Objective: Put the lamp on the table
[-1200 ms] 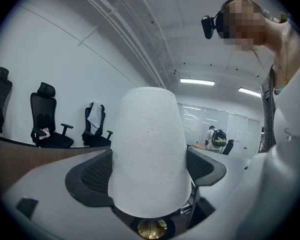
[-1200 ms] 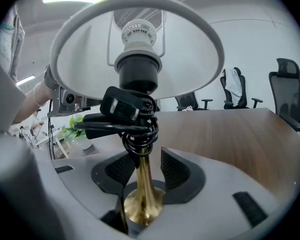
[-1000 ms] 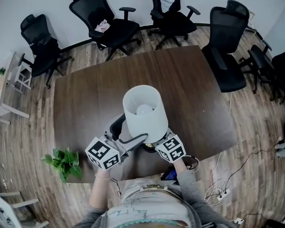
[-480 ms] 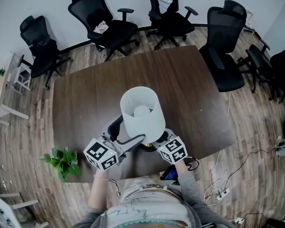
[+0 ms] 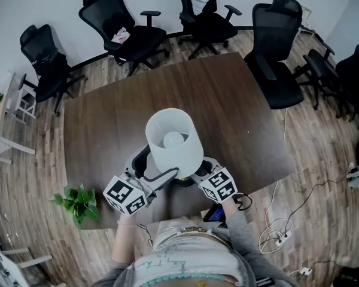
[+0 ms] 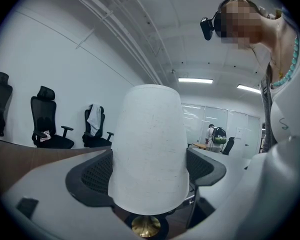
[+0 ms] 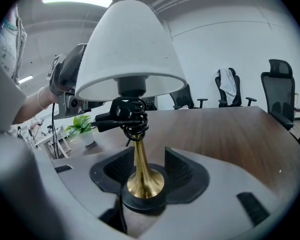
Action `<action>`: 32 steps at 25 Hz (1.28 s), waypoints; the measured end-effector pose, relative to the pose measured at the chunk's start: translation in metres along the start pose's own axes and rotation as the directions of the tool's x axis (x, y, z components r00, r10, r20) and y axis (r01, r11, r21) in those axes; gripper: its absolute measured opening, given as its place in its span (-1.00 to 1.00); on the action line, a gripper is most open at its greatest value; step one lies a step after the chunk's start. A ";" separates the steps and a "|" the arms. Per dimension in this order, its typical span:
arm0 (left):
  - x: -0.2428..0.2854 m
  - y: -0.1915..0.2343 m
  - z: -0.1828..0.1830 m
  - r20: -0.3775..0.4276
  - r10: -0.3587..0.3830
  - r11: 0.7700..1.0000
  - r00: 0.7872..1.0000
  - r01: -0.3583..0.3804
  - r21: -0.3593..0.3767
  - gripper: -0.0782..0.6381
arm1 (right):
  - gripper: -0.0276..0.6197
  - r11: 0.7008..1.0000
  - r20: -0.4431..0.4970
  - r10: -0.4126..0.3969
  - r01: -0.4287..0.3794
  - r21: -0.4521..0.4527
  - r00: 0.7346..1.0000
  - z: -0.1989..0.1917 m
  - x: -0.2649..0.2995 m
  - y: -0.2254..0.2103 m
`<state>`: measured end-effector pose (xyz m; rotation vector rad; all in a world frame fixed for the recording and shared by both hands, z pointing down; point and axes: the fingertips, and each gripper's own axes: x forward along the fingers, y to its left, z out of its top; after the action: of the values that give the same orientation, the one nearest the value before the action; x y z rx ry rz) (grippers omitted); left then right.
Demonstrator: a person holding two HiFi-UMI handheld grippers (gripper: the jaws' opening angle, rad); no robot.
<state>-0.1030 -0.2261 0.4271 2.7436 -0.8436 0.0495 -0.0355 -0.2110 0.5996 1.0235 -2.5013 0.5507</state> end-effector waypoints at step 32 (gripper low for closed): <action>-0.005 -0.034 -0.020 -0.021 0.041 0.999 0.999 -0.040 0.030 0.55 | -0.34 0.994 0.036 -0.046 0.049 -0.094 0.998 0.000 -0.039 -0.016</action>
<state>-0.0871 -0.1906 0.4378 2.7483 -0.8998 0.1004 0.0018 -0.1992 0.5844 1.0615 -2.4993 0.4000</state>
